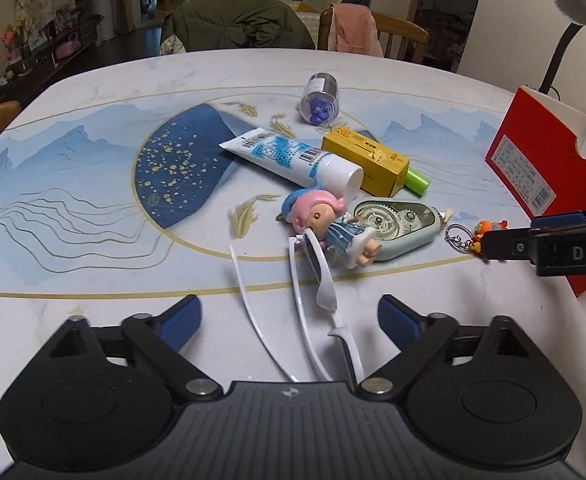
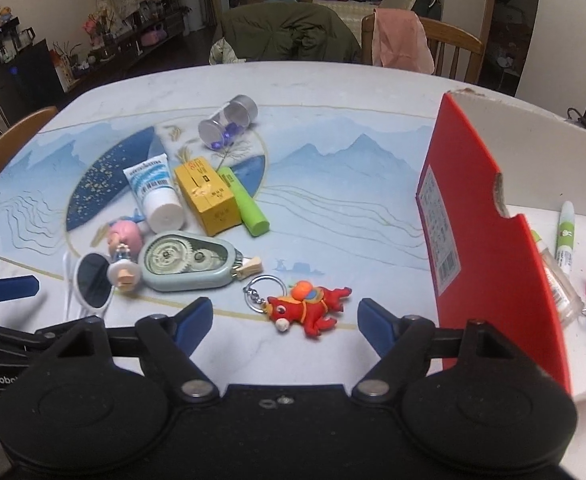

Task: Organize rigid objects
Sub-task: 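Withdraw both tools from the shoebox back toward the remaining items, then grasp the white sunglasses with the left tool while the right tool grasps the red dragon keychain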

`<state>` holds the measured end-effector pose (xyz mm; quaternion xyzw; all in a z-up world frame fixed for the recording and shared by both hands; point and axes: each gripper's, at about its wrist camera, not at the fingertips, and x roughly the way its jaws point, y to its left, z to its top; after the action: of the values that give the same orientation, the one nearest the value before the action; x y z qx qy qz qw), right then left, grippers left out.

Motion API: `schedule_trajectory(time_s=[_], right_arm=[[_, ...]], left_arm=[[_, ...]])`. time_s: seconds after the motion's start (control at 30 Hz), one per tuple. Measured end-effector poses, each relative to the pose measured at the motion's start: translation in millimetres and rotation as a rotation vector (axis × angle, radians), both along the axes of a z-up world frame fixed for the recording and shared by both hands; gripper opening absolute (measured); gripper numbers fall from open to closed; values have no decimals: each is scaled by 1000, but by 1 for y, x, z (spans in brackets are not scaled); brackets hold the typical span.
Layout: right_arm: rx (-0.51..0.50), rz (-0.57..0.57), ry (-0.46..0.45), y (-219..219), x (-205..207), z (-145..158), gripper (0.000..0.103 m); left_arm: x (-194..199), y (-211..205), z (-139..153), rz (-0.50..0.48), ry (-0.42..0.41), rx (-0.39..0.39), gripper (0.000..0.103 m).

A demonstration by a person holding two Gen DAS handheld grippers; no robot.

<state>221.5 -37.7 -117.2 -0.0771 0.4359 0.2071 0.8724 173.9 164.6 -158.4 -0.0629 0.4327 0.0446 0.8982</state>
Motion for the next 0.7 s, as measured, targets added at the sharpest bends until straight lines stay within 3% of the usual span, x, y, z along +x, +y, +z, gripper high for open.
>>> schedule_trajectory(time_s=[0.13, 0.47, 0.6, 0.7], right_arm=[[-9, -1, 16, 1, 8, -8, 74], [-30, -5, 29, 2, 15, -22, 61], [-38, -11, 17, 3, 14, -22, 55], [-46, -9, 10, 3, 14, -22, 53]], left_arm=[[2, -2, -5, 1, 18, 8, 77], [4, -11, -5, -32, 6, 72, 55], [4, -14, -3, -50, 1, 73, 39], [4, -14, -3, -62, 0, 64, 33]])
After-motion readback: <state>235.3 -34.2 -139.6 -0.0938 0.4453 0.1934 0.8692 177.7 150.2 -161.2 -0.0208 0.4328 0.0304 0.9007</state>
